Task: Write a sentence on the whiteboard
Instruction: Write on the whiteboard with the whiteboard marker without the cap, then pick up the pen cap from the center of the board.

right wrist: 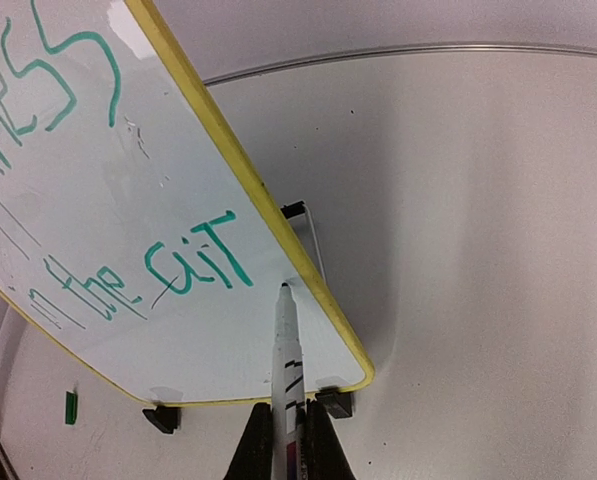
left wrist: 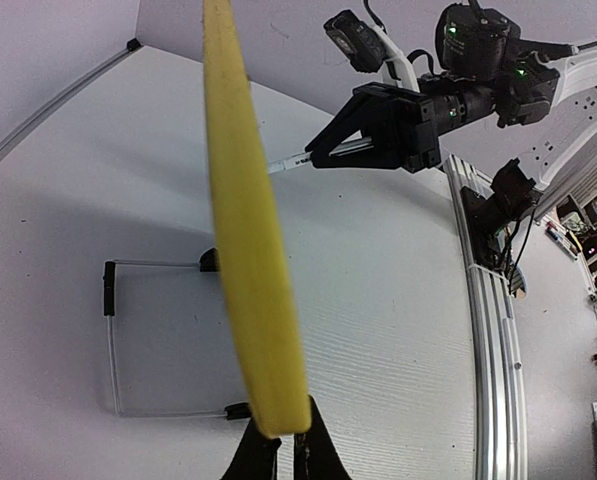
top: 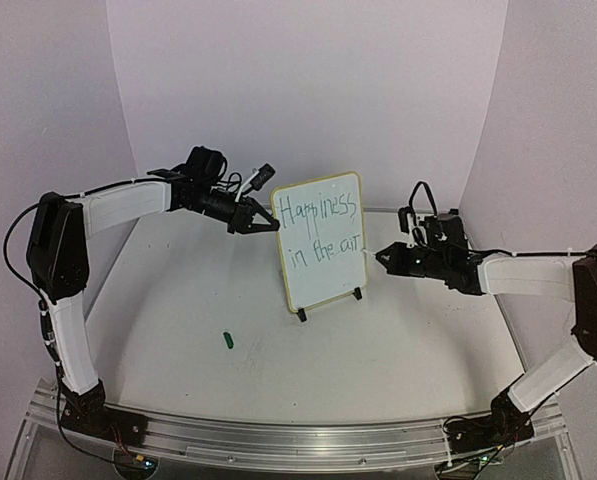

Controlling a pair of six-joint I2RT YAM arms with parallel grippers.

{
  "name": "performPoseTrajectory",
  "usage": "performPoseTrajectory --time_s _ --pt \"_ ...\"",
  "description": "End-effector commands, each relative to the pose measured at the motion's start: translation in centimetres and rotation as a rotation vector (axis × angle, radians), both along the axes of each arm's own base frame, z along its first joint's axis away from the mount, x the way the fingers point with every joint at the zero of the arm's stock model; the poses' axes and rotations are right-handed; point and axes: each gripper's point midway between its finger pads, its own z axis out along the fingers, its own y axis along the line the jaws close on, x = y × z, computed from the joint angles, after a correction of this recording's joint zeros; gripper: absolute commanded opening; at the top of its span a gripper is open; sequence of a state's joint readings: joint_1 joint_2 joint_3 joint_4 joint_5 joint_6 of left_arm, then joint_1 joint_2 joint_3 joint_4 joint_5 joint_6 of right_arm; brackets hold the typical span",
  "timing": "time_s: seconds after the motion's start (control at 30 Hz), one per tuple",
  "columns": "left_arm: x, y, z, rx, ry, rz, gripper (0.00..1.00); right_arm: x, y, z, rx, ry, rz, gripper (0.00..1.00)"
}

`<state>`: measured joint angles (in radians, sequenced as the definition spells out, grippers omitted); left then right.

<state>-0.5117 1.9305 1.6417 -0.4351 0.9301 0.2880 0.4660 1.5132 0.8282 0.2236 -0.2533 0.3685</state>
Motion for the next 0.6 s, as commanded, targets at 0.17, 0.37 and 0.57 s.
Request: performPoseTrajectory --time_s 0.17,0.37,0.57 --pt "-1.8 -0.2 -2.6 0.085 0.1 0.009 0.03 -1.0 -1.7 3.9 0.003 -0.101 -0.057 0.0" --pt "-1.9 0.0 -2.6 0.093 0.098 0.02 0.1 -1.4 -1.8 3.9 0.008 -0.098 -0.056 0.0" --pt "-1.8 0.2 -2.6 0.103 0.093 0.036 0.2 -1.8 -2.3 4.4 0.01 -0.11 -0.066 0.0"
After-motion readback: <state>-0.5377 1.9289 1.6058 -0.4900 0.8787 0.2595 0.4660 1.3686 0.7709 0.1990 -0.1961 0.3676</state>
